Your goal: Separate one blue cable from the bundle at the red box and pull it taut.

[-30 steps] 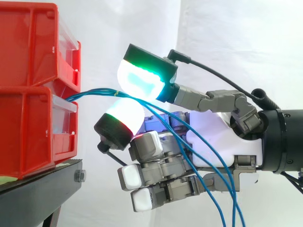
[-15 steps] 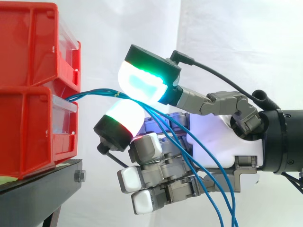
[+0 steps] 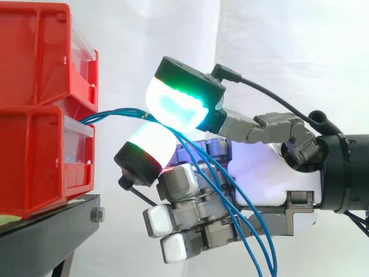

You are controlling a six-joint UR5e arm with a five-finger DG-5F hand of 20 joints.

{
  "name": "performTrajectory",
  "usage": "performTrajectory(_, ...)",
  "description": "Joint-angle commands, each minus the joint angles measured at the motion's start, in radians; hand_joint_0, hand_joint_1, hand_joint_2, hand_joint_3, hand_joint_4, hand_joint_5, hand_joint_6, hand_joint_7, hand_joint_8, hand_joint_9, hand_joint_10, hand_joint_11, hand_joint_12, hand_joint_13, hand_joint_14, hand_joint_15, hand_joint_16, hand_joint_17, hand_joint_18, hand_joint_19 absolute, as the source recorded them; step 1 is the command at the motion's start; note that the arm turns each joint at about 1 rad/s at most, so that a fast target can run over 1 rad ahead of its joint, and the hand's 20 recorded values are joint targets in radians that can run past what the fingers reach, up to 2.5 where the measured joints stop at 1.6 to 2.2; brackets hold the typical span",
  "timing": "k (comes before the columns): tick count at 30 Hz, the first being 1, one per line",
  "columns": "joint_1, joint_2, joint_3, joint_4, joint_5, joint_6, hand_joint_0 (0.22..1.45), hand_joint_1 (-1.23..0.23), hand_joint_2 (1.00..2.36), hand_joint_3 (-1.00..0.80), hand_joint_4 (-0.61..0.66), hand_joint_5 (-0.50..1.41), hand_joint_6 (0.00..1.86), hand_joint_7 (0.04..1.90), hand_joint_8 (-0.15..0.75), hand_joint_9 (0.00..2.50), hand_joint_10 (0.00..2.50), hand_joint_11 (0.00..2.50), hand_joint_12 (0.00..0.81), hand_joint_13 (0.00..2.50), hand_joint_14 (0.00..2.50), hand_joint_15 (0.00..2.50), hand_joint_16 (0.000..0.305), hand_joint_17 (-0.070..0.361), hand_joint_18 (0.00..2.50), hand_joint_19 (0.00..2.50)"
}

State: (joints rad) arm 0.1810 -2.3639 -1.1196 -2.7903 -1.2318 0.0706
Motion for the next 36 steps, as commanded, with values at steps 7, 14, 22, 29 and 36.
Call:
performTrajectory(7,0.000,0.000,0.000,0.000,0.000,0.000,0.66,-0.89,1.00,-0.50,-0.13,-0.10,0.88,1.38,0.301,1.16,0.03,1.00,0.376,0.98,0.02,0.61,0.043,0.097,0.76,0.67)
performTrajectory(14,0.000,0.000,0.001,0.000,0.000,0.000,0.61,-0.86,1.01,-0.32,-0.23,-0.09,0.84,1.15,0.260,1.09,0.02,0.67,0.374,0.97,0.02,0.56,0.046,0.104,0.78,0.73)
performTrajectory(22,0.000,0.000,0.001,0.000,0.000,0.000,0.58,-0.59,1.02,-0.30,-0.07,-0.06,0.67,1.40,0.277,1.01,0.02,0.66,0.391,0.92,0.02,0.58,0.049,0.110,0.75,0.77)
performTrajectory(29,0.000,0.000,0.001,0.000,0.000,0.002,0.58,-0.60,1.02,-0.20,0.01,-0.09,0.66,1.39,0.301,0.98,0.03,0.74,0.406,0.91,0.02,0.58,0.050,0.112,0.74,0.77)
performTrajectory(36,0.000,0.000,0.001,0.000,0.000,0.002,0.62,-0.83,1.02,-0.27,0.09,-0.17,0.81,1.30,0.321,0.92,0.03,0.89,0.413,0.87,0.02,0.59,0.052,0.118,0.73,0.72)
